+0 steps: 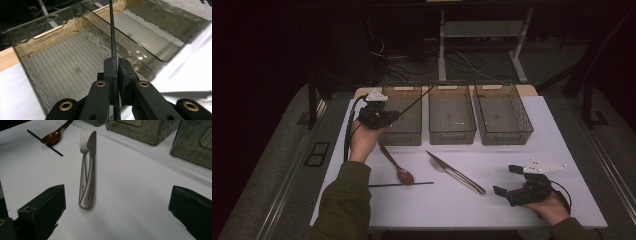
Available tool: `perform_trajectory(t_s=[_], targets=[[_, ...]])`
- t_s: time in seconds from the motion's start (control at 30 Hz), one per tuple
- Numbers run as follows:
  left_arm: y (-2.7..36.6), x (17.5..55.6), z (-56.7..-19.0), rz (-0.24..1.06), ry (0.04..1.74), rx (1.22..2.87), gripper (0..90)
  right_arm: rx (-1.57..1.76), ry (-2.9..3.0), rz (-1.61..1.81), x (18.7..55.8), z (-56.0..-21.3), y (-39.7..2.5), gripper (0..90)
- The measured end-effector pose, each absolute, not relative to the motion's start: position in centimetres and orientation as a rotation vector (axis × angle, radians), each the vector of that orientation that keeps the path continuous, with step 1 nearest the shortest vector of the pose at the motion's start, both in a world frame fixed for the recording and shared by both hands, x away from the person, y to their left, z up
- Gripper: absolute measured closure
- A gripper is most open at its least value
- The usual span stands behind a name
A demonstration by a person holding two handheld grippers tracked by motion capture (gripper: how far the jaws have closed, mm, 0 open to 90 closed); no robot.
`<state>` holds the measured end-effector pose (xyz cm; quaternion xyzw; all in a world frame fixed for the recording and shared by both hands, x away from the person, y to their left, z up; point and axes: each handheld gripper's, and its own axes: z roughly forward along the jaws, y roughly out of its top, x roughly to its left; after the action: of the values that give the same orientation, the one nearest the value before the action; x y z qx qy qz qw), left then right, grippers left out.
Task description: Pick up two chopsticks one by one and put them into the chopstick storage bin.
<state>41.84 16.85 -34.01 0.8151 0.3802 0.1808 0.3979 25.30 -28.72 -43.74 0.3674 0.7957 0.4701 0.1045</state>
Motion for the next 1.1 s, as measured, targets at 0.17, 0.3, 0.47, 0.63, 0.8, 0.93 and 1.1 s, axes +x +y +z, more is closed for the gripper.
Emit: perform_trajectory(t_s=[0.17,0.3,0.47,0.63,0.8,0.93,1.1], targets=[[17.3,43.0,-34.8,0.466,1.032,2.062,85.4,1.083,2.345,1.387,25.3,-43.7,-28.8,1.2],[17.8,43.8,-35.7,0.468,1.1,2.058,85.4,1.086,2.343,1.392,25.3,-43.7,-28.8,1.2],[18.3,44.6,-36.3,0.468,1.151,2.056,85.4,1.085,2.341,1.396,25.3,-43.7,-28.9,1.2],[18.2,45.2,-36.9,0.479,1.188,2.106,85.4,1.084,2.342,1.398,25.3,-43.7,-28.9,1.2],[17.8,45.8,-37.6,0.473,1.22,2.144,85.3,1.083,2.343,1.399,25.3,-43.7,-28.9,1.2],[17.5,46.0,-37.9,0.471,1.227,2.161,85.3,1.084,2.342,1.401,25.3,-43.7,-29.0,1.2],[17.5,46.1,-38.2,0.455,1.238,2.179,85.2,1.084,2.342,1.402,25.4,-43.7,-29.0,1.2]])
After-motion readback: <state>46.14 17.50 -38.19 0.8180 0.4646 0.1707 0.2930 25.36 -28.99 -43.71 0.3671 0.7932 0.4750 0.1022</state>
